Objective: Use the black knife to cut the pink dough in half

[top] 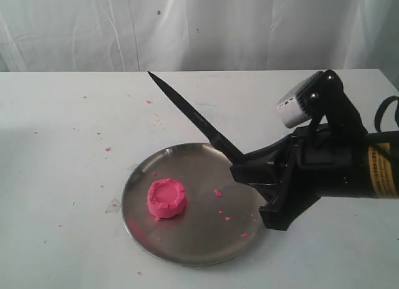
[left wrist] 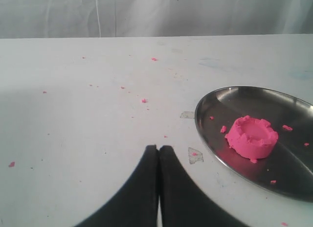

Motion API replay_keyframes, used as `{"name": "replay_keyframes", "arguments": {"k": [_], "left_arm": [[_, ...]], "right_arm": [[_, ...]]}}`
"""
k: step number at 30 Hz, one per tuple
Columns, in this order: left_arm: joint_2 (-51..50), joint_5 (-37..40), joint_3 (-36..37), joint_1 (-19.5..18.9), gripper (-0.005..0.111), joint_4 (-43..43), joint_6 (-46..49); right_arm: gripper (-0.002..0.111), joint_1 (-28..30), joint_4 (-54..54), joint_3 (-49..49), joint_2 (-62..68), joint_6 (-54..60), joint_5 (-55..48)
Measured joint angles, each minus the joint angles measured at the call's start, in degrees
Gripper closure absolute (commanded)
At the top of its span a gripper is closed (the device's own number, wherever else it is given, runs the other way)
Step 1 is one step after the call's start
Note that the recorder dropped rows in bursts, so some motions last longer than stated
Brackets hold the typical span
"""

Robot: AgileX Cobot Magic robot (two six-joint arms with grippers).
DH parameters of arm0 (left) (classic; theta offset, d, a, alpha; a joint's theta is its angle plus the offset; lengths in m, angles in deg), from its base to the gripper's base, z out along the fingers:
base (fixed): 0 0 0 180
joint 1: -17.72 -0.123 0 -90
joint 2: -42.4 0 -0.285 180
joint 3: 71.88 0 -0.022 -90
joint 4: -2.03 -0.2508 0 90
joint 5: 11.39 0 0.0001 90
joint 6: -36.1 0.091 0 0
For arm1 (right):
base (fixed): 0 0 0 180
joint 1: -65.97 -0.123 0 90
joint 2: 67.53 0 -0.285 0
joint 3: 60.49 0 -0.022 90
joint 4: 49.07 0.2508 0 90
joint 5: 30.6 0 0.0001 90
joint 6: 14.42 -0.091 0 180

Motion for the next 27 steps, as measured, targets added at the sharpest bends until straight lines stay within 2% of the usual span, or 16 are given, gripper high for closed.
{"name": "replay_keyframes", "arguments": {"k": [9, 11, 13, 17, 23, 27], "left_arm": [[0.0, 0.0, 0.0, 0.0, 0.107, 0.0, 0.0], [0.0, 0.0, 0.0, 0.0, 0.107, 0.0, 0.0], [0.0, 0.0, 0.0, 0.0, 0.107, 0.0, 0.0], [0.0, 0.0, 0.0, 0.0, 0.107, 0.0, 0.0], [0.0, 0.0, 0.0, 0.0, 0.107, 0.0, 0.0], [0.0, 0.0, 0.0, 0.0, 0.107, 0.0, 0.0]], "right_arm": [[0.099, -4.3, -0.1, 0.5, -6.8, -0.6, -7.8], [0.099, -4.4, 0.1, 0.5, -8.3, 2.0, -10.2], [0.099, -4.4, 5.1, 0.5, -10.1, 8.2, -13.4], [0.099, -4.4, 27.4, 0.4, -12.7, 28.1, -25.3], [0.102, -7.5, 73.9, 0.3, -12.9, 68.9, -50.7], [0.103, -11.0, 93.2, 0.3, -12.9, 88.2, -62.7]]}}
